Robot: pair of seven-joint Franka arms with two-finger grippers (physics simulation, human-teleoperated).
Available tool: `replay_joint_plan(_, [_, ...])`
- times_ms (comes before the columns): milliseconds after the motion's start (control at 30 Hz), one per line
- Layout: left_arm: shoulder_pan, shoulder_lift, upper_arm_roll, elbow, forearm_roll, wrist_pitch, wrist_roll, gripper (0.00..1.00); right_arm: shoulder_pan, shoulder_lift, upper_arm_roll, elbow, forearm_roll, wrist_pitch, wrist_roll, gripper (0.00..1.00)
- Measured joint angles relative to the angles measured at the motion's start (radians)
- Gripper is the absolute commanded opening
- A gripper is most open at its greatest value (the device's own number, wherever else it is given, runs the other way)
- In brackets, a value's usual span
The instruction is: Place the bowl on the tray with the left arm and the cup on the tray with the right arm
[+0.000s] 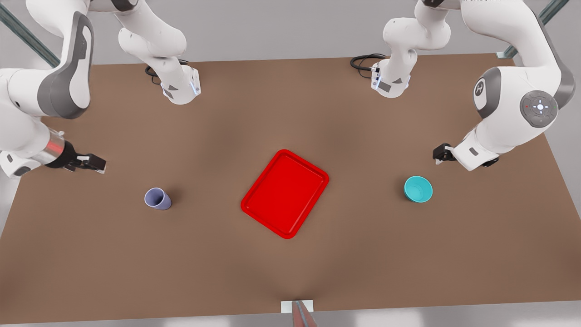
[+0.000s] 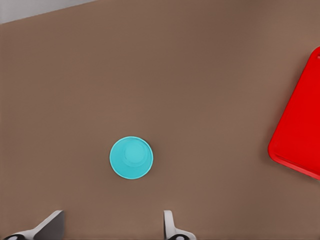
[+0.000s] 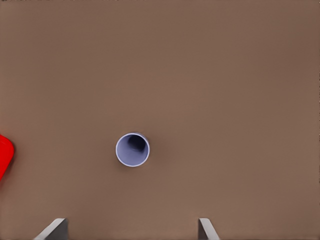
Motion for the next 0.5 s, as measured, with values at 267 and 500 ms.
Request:
replay_joint_plan(267, [0.048,0.172,0.097,-0.337,-0.125,0.472,-0.065,1.00,0.014,0.021,0.001,0.017,0.000,0.020,0.000,1.00])
replay_joint_plan(500, [0.110,0.242,0.096,-0.456,-0.191,0.604,-0.026,1.00,0.018,0.024,0.003,0.028,0.001,0.020,0.000,1.00])
